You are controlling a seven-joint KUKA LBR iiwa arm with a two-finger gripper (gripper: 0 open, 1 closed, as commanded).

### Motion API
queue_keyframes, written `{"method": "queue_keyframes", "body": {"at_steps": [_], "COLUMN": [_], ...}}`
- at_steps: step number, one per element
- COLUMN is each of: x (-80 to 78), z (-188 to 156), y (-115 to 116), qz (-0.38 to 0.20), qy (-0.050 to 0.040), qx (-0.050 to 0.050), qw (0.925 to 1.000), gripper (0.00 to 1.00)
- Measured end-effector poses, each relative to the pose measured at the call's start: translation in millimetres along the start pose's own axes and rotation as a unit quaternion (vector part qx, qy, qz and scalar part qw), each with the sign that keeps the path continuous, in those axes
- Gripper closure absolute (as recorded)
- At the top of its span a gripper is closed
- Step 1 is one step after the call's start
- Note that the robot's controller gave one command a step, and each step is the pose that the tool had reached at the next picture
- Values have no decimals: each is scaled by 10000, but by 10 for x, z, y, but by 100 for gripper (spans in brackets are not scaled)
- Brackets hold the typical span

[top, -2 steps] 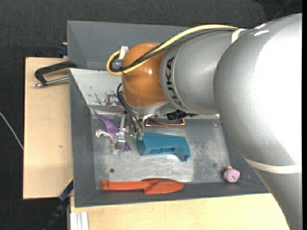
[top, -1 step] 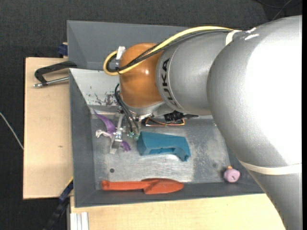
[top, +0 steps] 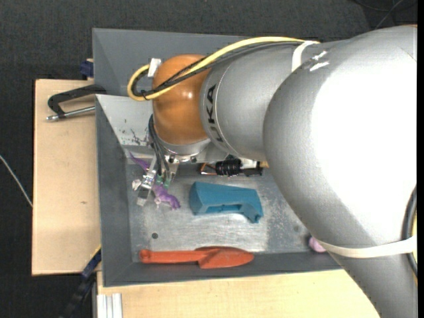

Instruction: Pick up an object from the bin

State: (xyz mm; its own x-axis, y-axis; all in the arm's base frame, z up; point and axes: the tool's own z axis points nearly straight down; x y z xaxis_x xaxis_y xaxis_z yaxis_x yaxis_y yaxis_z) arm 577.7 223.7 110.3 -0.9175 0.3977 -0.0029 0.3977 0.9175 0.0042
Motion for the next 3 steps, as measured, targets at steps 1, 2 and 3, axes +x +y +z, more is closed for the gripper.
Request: {"method": "queue_keyframes", "body": {"at_steps": [1,2,3], "x": [-25,-11,-11], "z": [356,353,353], "y": [-83,-141,-141], "qz": [-271,1234,1233], "qy": [13,-1,-1], "qx": [14,-33,-33], "qw": [9996,9924,9924], "gripper": [0,100,100]}}
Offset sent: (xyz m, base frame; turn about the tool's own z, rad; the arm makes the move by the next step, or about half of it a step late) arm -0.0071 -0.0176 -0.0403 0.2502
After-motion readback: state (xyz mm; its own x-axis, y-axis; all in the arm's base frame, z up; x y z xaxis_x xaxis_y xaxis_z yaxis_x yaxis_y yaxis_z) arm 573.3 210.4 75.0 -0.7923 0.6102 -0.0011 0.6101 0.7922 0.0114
